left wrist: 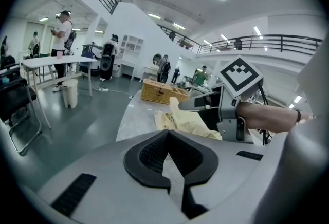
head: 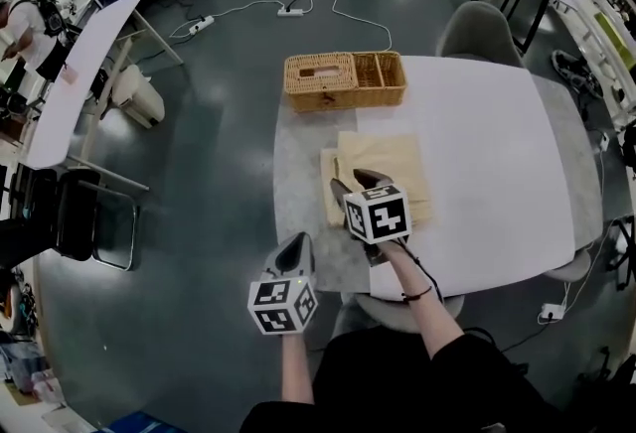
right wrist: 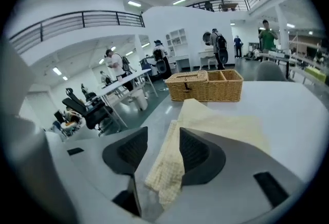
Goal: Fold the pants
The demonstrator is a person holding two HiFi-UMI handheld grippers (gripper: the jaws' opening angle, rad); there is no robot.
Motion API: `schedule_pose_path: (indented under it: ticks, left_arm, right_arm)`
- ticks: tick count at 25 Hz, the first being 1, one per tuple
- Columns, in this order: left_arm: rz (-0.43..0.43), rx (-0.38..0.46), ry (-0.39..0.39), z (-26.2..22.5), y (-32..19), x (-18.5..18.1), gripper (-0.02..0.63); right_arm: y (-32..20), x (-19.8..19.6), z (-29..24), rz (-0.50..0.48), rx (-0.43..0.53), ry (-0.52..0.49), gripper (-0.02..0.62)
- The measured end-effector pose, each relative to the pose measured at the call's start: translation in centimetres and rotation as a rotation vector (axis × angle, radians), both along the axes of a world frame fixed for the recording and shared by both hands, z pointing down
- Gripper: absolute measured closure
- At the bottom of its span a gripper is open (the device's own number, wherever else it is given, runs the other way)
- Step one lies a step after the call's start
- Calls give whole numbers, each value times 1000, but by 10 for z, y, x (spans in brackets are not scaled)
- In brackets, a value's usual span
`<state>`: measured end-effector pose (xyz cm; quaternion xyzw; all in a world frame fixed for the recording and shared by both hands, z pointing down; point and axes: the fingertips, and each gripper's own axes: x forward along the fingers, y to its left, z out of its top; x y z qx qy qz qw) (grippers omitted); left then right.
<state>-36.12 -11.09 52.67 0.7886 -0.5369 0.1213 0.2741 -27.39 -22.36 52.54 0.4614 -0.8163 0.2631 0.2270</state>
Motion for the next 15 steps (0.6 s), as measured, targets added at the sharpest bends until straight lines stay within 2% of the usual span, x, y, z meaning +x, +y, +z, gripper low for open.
schedule_pose_path:
  ticks: [3,5,10,15]
  left_arm:
    - [13,10,-15,-7,-2,13,598]
    - [18,23,-25,-14,-4,22,598]
    - [30,66,-48,-33,-8,47,598]
    - [39,124,-74,-52,-8,74,598]
  right_arm:
    - [12,4,-13,-65,-48,-203,433]
    - [19,14,-24,-95,-40,-278,488]
    - [29,55,-45,-123,24,-335,548]
    - [41,101,-68,-130,105,-370,571]
